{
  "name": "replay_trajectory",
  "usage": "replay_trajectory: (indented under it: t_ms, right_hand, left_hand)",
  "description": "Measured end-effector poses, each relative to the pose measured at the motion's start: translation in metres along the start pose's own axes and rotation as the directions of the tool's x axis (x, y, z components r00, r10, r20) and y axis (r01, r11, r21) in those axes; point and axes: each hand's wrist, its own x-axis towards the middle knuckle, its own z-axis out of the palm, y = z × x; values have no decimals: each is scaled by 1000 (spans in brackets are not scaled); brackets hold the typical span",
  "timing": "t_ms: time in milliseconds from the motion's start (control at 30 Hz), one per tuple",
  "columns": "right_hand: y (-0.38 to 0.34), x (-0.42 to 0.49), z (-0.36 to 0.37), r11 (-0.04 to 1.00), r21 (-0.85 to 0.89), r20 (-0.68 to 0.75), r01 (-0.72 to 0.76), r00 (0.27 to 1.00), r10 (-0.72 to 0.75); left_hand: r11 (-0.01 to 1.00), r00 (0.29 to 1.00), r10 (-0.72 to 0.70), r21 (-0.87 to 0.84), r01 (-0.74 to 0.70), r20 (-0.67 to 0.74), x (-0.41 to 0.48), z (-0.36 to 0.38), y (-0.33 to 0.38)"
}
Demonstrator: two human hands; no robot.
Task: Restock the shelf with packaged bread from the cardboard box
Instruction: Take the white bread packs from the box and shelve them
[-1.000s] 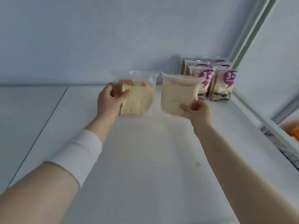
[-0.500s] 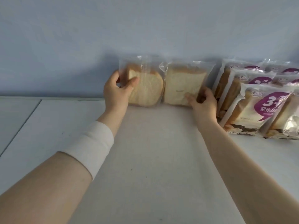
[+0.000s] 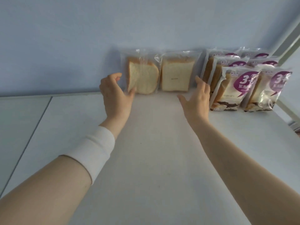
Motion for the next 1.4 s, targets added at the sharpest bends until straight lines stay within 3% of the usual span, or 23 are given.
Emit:
replay_trajectory:
  t_ms: [100,233,333,533,733,833,1033,1133,1400]
  right_hand:
    - [-5,-48,-31,961,-246,99,128,989,-106]
    - [0,-130,-86,895,-424,112,136,989,-97]
    - [11,-192,-135,851,-521,92,69,995,-24]
    - [63,-317,-260,757,-632,-45,-168,983,180]
    - [161,-464,-383,603,-681,-185,-416,894,408]
    - [220,-551,-428,495,-674,-223,-548,790,571]
    - [326,-724,-478,243,-589,-277,-771,476,835]
    - [366,-767,-485,158,-549,-244,-821,338,909]
    - [498,-799,-451,68,-451,-102,-890,127,987]
  left_hand:
    - [909,917,167,303,-285,363,-36,-30,13]
    - [749,726,270,336,-571,632,-92,-70,50]
    - [663,623,353,283,-693,698,-142,-91,86]
    - [623,416,464,46,-781,782,-279,-100,179]
    - [473,165,621,-199,-858,766,-473,-75,274]
    - [402,6,608,-301,-865,794,-583,-57,301]
    - [364,-268,444,-445,-818,855,-774,-28,310]
    - [368,-336,360,-464,-806,870,-832,-6,303]
    - [408,-435,222,-488,-772,873,-935,118,278]
